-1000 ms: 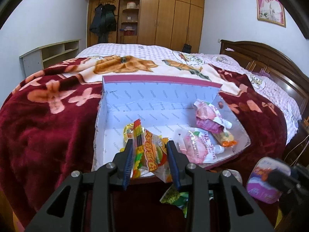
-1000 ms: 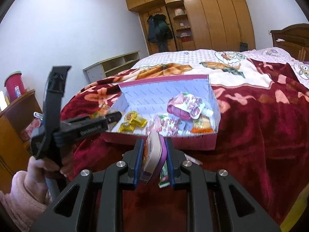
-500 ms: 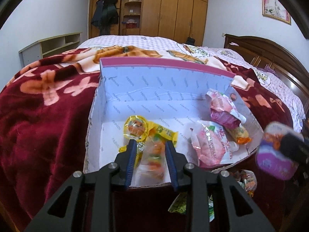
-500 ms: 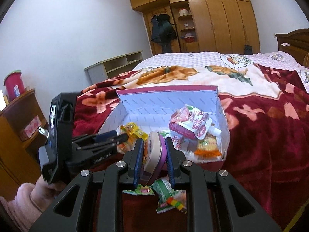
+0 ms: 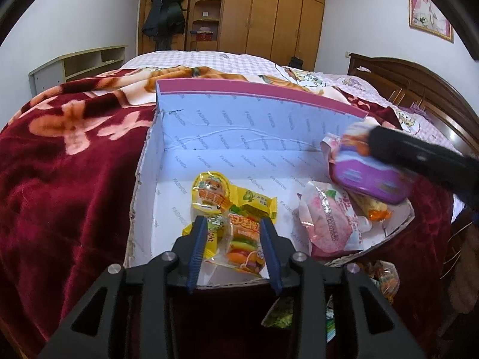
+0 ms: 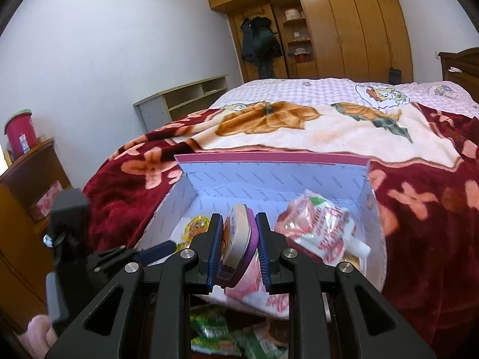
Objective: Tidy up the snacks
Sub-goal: 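Lower the purple tin into the pink box and open the right tool, then withdraw both tools from the box toward the snacks beside it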
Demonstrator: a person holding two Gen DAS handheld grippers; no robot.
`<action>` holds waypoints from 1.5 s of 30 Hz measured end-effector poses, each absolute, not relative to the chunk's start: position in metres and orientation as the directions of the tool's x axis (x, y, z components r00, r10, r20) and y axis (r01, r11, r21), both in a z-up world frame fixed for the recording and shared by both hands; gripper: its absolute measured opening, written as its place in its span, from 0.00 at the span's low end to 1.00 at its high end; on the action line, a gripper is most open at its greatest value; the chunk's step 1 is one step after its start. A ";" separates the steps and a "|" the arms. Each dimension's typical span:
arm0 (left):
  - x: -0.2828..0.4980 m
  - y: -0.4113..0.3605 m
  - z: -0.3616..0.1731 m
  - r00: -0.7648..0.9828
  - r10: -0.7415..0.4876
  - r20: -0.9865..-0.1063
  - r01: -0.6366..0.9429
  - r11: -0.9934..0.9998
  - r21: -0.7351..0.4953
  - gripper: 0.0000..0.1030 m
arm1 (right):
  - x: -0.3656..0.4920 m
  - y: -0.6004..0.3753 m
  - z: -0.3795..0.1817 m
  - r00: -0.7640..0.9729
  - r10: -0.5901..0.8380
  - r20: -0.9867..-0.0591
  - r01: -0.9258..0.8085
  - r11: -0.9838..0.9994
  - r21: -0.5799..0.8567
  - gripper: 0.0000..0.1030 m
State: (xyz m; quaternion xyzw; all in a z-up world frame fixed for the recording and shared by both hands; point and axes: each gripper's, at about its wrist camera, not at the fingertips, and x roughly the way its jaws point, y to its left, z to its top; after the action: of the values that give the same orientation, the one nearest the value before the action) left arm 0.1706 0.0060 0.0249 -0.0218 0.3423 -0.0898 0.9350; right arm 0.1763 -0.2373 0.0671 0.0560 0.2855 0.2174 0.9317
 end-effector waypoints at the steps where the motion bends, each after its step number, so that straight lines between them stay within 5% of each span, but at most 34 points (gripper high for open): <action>1: 0.171 0.006 0.025 0.750 -0.184 -0.636 0.152 0.983 -0.106 0.37 | 0.183 -0.236 0.065 0.738 0.436 -0.515 -0.369 0.900 0.232 0.23; 23: 0.170 0.003 0.024 0.748 -0.190 -0.635 0.161 0.981 -0.105 0.44 | 0.221 -0.236 0.039 0.705 0.417 -0.574 -0.324 0.909 0.262 0.23; 27: 0.169 0.003 0.026 0.748 -0.194 -0.635 0.160 0.981 -0.110 0.49 | 0.217 -0.239 0.045 0.717 0.428 -0.550 -0.330 0.904 0.273 0.39; 37: 0.162 0.005 0.031 0.751 -0.191 -0.632 0.146 0.982 -0.122 0.66 | 0.193 -0.245 0.062 0.740 0.428 -0.519 -0.342 0.904 0.258 0.53; 45: 0.149 0.006 0.040 0.758 -0.202 -0.619 0.150 0.979 -0.137 0.67 | 0.171 -0.256 0.069 0.748 0.421 -0.513 -0.329 0.906 0.264 0.58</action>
State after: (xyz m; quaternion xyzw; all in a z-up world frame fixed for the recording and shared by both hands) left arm 0.1487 0.0055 0.0396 -0.0395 0.3346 -0.0939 0.9368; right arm 0.1707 -0.2564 0.0692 0.0786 0.2926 0.2015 0.9315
